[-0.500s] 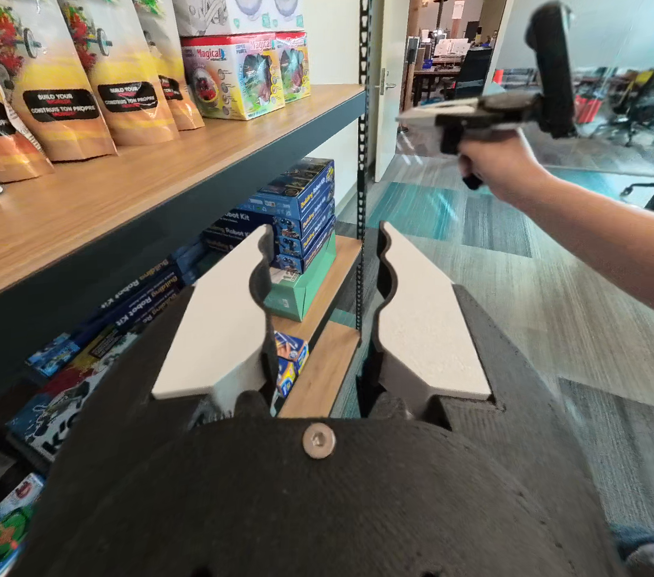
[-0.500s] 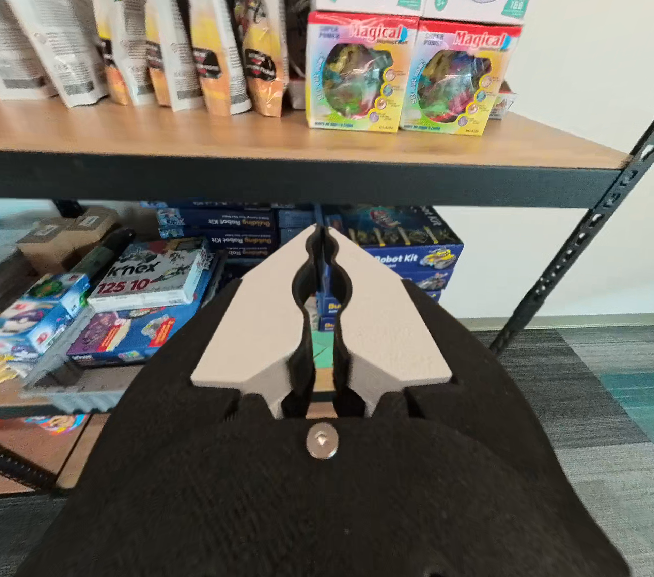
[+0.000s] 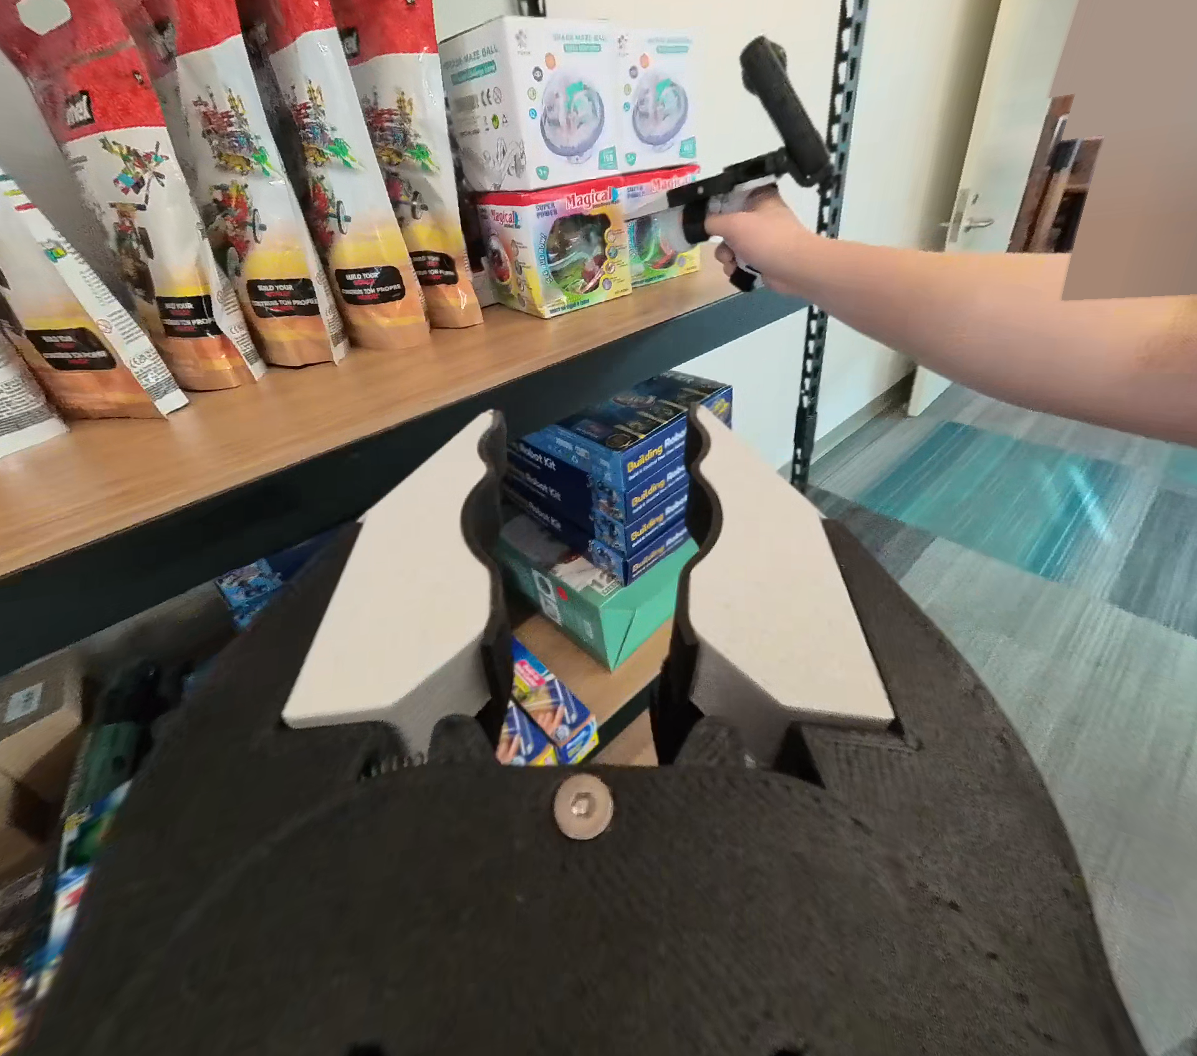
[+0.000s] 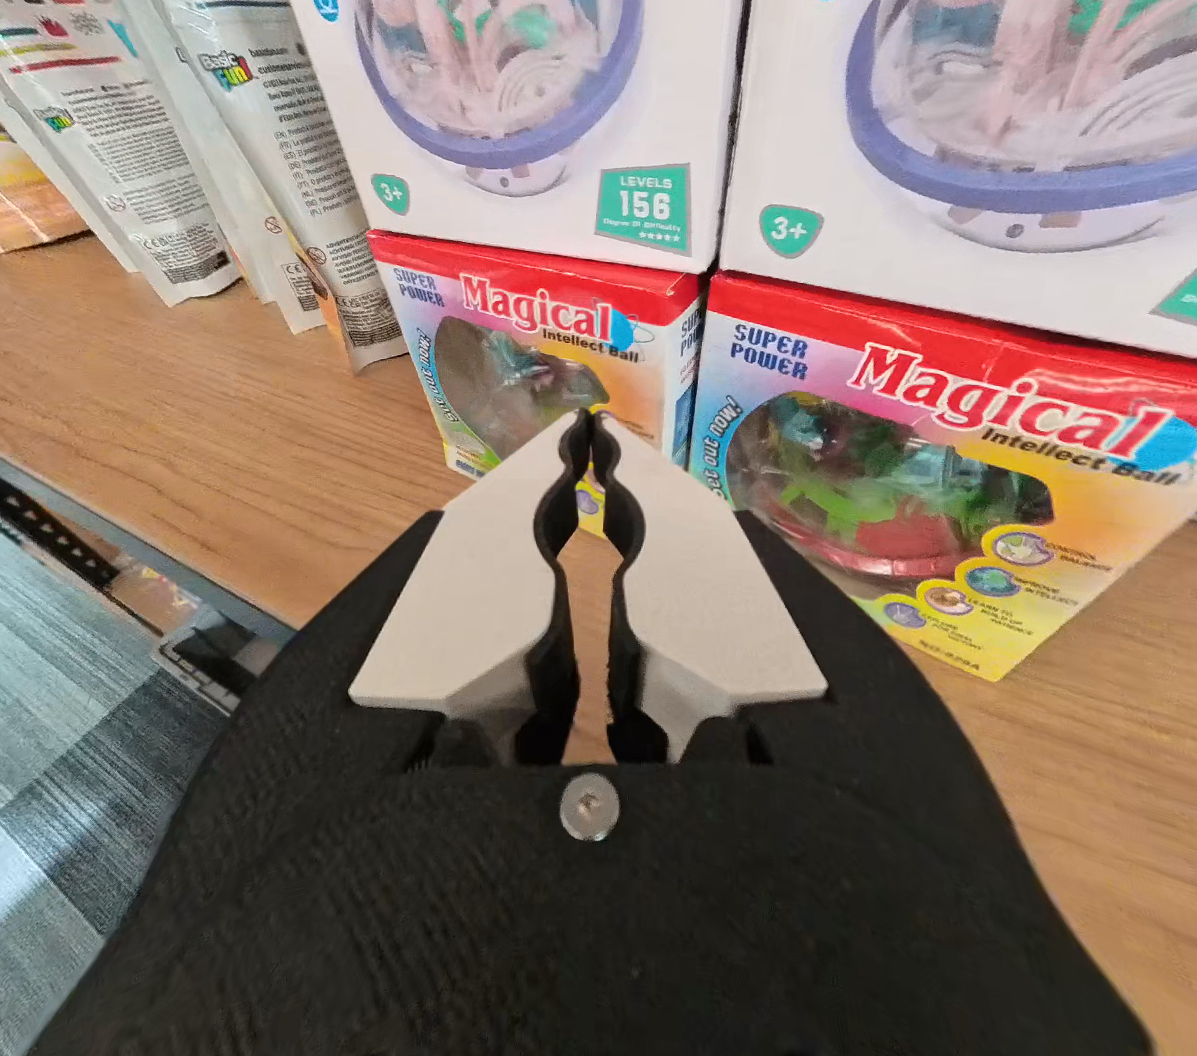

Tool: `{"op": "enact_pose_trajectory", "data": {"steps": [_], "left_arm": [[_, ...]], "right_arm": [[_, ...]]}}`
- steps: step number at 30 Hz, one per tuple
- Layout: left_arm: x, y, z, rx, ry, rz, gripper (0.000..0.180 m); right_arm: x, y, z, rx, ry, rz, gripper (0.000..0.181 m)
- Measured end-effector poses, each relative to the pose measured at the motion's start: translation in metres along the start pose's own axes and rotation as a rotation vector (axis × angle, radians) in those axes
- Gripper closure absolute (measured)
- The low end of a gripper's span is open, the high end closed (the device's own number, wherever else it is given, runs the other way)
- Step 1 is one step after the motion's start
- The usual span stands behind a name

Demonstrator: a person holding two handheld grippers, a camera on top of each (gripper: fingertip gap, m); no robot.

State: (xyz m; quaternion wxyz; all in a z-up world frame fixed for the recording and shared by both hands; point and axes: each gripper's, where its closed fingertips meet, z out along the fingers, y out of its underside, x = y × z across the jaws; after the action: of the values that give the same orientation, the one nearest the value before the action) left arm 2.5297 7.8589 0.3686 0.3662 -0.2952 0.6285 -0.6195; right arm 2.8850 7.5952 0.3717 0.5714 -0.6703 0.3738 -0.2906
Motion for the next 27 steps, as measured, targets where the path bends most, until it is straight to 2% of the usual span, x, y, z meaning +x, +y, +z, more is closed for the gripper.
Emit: {"op": "enact_pose_trajectory", "data": {"steps": [3,8,11,15,18,21,24,27], "left_arm": [[0.014,-0.003,0.006,-0.008,-0.049,0.052,0.125],[0.034,0.000,0.026,-0.026,-0.035,0.029,0.123],[0.045,0.004,0.043,-0.034,0.001,0.014,0.122],[0.051,0.023,0.077,-0.072,0.062,-0.003,0.122],[0.052,0.030,0.111,-0.090,0.116,-0.006,0.119],[0.053,0.025,0.146,-0.056,0.167,0.006,0.119],[0.051,0.020,0.184,-0.044,0.219,0.047,0.118],[0.034,-0.008,0.220,0.014,0.206,0.185,0.125]], "right_arm": [[0.006,0.003,0.014,-0.032,-0.009,-0.030,0.181],[0.002,0.005,0.015,-0.064,-0.030,-0.140,0.181],[0.015,0.006,-0.022,-0.010,0.068,-0.259,0.181],[0.068,0.034,-0.032,-0.176,0.159,-0.380,0.181],[0.086,0.037,-0.024,-0.244,0.155,-0.399,0.181],[0.099,0.042,-0.017,-0.298,0.184,-0.510,0.181],[0.098,0.043,-0.017,-0.287,0.151,-0.519,0.181],[0.086,0.012,-0.038,-0.148,0.152,-0.549,0.181]]}}
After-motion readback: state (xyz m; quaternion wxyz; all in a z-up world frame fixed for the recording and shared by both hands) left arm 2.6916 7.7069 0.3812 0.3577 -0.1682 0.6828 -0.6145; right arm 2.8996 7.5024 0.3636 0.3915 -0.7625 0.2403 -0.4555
